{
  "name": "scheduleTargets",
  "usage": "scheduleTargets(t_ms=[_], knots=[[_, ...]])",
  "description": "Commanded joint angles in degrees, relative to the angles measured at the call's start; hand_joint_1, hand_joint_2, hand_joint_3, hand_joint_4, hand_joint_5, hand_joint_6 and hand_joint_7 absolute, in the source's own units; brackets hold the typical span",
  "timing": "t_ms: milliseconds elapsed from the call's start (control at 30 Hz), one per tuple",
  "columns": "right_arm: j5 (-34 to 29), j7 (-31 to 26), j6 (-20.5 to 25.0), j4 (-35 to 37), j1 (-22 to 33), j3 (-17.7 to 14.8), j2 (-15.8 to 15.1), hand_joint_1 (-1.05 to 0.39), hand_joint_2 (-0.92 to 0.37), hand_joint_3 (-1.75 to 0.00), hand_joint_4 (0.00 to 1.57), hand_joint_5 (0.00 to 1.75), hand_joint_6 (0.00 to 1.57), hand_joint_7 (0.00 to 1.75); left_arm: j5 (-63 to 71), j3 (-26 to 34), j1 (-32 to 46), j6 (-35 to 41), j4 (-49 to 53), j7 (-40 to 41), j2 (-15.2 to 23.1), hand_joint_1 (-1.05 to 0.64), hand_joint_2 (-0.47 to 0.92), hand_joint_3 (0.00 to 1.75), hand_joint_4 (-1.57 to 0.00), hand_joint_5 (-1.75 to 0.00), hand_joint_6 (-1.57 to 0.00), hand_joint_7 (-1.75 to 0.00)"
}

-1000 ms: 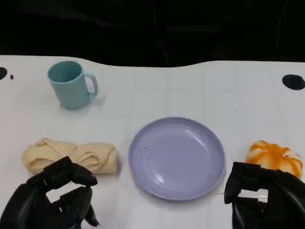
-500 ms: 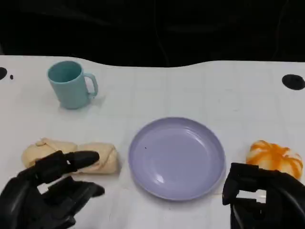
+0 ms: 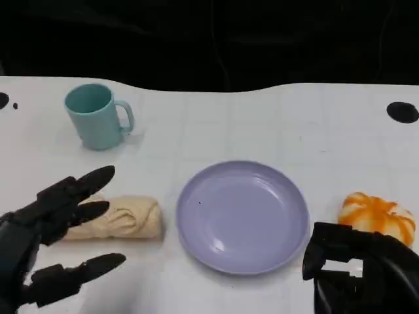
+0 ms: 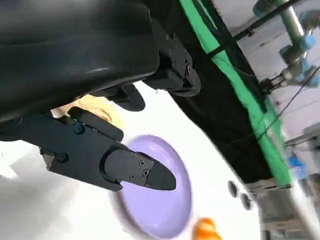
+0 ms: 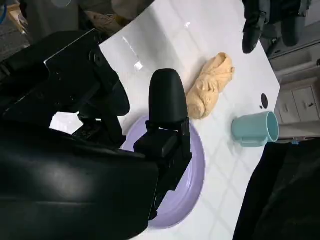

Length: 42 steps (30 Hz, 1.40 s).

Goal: Grasp the towel on the left side of the plate with the left hand and place it into the plate.

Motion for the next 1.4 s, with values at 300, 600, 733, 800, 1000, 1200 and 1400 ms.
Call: scheduleTargets(t_ms=[300,600,733,800,1000,1200,1400], knots=[[0.39,0.13,0.03,-0.84,0.27,-0.37,-0.26,0.05,-0.47,-1.46,0.81,1.75,0.67,1.62,30.57,-7.81,-10.27,4.56,-0.3,-1.24,10.02,-0.65,0.92,0.07,-0.27,-0.24,-0.25,0.0],[0.29,-0.97,0.7,-1.4,0.16,0.3,0.57,0.05,-0.47,-1.46,0.81,1.75,0.67,1.62,48.64,-18.34,-20.23,8.79,8.04,-7.68,13.29,-0.64,0.91,0.04,-0.27,-0.21,-0.23,-0.01],[0.29,-1.05,0.79,-1.6,0.2,0.33,0.55,0.05,-0.47,-1.46,0.82,1.75,0.67,1.62,51.83,-21.49,-23.83,9.9,13.37,-9.43,12.67,-0.63,0.91,0.02,-0.29,-0.18,-0.24,-0.01],[0.22,-0.9,0.65,-1.58,0.28,0.35,0.39,0.05,-0.47,-1.46,0.82,1.75,0.67,1.62,52.62,-22.95,-25.96,10.74,16.67,-10.58,12.41,-0.64,0.92,0.02,-0.29,-0.16,-0.24,-0.01],[0.36,-0.29,0.28,-1.51,0.47,0.08,0.1,0.04,-0.45,-1.46,0.82,1.75,0.67,1.62,53.19,-26.58,-31.03,10.63,26.45,-9.46,10.83,-0.64,0.91,0.01,-0.33,-0.14,-0.27,-0.01],[0.42,-0.16,0.3,-1.7,0.84,-0.14,0.22,0.04,-0.45,-1.46,0.82,1.75,0.67,1.62,52.85,-29.32,-35.09,9.82,36.28,-7.19,9.22,-0.6,0.92,0.01,-0.37,-0.11,-0.29,-0.01],[0.11,0.22,-0.3,-1.62,1.06,-0.08,-0.11,0.04,-0.46,-1.46,0.82,1.75,0.68,1.61,52.16,-32.29,-38.42,7.0,46.96,-2.42,7.45,-0.58,0.92,0.02,-0.44,-0.11,-0.32,-0.02]])
